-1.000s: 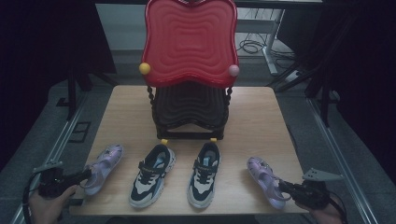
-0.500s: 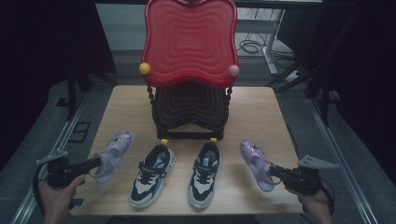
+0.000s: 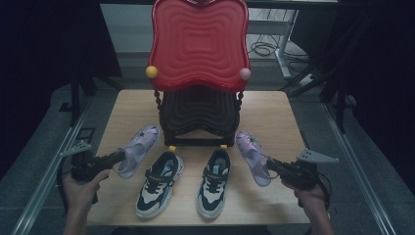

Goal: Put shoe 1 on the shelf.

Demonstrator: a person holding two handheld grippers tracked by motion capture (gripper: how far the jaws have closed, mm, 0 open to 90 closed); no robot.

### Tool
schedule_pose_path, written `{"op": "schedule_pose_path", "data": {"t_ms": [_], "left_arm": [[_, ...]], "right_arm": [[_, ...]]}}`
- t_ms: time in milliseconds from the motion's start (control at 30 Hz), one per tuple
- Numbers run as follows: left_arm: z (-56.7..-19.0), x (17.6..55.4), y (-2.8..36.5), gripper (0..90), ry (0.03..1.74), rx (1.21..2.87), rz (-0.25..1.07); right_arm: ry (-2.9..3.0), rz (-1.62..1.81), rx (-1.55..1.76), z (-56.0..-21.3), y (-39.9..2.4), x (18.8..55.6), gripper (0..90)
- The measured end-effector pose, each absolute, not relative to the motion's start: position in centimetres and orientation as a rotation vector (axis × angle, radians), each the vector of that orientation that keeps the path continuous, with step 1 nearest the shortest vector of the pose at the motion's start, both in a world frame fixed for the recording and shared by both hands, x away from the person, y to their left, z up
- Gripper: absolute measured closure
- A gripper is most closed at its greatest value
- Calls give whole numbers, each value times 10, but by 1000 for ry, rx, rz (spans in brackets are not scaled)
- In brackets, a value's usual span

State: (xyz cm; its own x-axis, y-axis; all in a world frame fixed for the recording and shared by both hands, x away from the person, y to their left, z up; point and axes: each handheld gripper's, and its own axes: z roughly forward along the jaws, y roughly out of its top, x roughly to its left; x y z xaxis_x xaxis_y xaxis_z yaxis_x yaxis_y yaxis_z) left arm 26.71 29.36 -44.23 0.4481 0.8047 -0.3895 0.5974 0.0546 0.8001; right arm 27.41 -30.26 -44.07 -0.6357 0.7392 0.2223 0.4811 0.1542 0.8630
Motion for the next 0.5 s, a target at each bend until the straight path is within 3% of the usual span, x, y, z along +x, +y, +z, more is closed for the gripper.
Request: {"op": "schedule_pose_path", "data": {"t_ms": [500], "left_arm": [[-432,291,271,808,1187,1622,230]], "right_arm": [[2154,1526,1158,-430,-266,302,804]]}}
